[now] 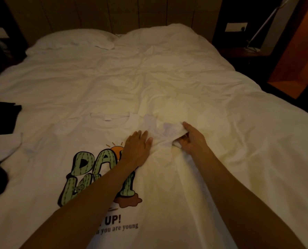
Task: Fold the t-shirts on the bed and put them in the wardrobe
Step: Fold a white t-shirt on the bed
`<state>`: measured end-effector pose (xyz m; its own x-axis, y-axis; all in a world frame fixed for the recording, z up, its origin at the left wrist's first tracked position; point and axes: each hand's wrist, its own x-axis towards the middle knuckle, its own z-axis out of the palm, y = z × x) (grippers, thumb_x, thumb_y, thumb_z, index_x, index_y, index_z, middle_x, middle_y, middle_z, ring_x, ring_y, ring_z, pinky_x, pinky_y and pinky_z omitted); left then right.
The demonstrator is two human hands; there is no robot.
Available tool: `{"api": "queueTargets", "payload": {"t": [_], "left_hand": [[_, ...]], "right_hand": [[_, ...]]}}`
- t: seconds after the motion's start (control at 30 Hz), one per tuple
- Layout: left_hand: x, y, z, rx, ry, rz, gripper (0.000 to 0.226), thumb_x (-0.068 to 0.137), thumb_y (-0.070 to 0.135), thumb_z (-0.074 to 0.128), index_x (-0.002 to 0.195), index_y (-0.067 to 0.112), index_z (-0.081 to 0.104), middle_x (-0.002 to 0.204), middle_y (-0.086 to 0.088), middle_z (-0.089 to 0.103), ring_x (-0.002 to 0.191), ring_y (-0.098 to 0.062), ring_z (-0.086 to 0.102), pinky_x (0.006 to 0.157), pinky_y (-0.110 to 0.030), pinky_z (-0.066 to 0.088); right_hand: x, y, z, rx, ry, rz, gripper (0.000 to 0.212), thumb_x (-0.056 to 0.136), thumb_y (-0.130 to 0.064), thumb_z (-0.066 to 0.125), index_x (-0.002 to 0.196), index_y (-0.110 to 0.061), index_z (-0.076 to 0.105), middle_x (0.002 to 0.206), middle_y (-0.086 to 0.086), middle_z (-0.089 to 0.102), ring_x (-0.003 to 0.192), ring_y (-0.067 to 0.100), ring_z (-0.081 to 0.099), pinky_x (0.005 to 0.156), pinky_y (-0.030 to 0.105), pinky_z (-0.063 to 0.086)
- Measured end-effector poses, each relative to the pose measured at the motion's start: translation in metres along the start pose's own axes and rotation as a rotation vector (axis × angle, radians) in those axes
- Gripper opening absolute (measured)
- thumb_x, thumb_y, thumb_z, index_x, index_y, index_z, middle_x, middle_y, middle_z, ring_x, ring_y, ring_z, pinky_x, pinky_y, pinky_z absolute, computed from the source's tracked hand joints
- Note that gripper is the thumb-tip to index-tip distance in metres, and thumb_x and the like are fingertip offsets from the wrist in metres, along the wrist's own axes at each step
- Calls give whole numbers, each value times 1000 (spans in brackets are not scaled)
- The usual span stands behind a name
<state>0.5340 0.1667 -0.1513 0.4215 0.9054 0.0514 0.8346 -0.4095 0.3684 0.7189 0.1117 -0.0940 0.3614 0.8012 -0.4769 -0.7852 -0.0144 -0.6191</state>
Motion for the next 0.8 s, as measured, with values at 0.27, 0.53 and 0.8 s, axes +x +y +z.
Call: {"api": "queueTargets", "payload": {"t": [0.27, 0.53, 0.8], "left_hand": [[16, 13, -17, -46, 32, -64, 61, 104, 50, 17, 156, 18, 23, 161, -15, 22, 147, -30, 22, 121, -43, 15], [37, 23, -8, -1, -90, 54, 56, 106, 44, 19, 157, 21, 16, 163, -11, 15, 150, -25, 14, 122, -41, 8], [48, 21, -4, -58, -34, 74, 56, 105, 46, 18, 157, 24, 16, 163, -9, 16, 150, -23, 14, 122, -41, 9]], "right_hand": [[-11, -23, -28, -222, -124, -374, 16, 92, 3, 56, 102, -5, 66, 93, 9, 71, 88, 20, 69, 73, 32, 60], [15, -47, -68, -242, -100, 196, 52, 89, -45, 60, 117, -1, 65, 117, 22, 68, 102, 39, 66, 87, 60, 53], [41, -61, -23, -679, 70, 121, 13, 92, -22, 66, 86, -10, 63, 89, 11, 63, 75, 27, 59, 67, 41, 50]]}}
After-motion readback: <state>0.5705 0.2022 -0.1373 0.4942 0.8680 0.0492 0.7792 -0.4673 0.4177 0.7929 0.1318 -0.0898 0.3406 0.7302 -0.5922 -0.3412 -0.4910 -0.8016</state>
